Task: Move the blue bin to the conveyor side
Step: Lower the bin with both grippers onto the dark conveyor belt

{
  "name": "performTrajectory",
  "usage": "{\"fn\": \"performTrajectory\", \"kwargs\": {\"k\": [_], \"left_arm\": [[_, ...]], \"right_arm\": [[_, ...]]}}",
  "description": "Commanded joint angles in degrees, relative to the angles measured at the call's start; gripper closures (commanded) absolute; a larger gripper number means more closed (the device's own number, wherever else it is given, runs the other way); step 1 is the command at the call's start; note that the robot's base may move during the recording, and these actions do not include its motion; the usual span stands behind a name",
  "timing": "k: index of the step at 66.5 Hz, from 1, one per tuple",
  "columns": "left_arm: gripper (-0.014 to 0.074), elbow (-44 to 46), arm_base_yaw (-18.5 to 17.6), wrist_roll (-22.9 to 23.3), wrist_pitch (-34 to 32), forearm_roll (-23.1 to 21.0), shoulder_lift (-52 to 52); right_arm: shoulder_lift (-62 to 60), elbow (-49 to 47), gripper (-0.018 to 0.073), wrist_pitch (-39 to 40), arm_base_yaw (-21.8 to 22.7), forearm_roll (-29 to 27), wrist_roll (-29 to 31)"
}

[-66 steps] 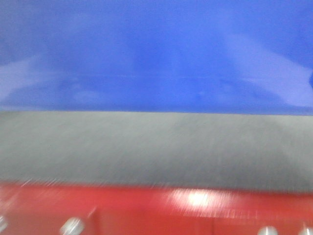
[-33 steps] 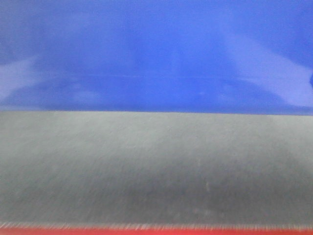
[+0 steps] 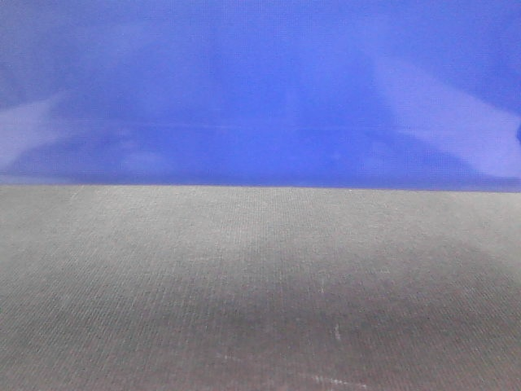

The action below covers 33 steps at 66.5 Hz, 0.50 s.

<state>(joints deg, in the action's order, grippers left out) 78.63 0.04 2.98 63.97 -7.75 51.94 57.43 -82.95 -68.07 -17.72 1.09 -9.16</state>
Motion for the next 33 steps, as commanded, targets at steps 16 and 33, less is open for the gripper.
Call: {"fn": "performTrajectory", "kwargs": {"k": [16, 33], "left_arm": [[0.0615, 0.92, -0.04, -0.76, -6.29, 4.13, -0.71], [0.0615, 0.92, -0.04, -0.76, -10.67, 3.95, -0.71]], "right_arm": [[-1.05, -0.75, 0.064, 4.29, 0.43, 5.71, 0.64], [-1.05, -0.75, 0.064, 9.99, 0.43, 5.71, 0.64]]}}
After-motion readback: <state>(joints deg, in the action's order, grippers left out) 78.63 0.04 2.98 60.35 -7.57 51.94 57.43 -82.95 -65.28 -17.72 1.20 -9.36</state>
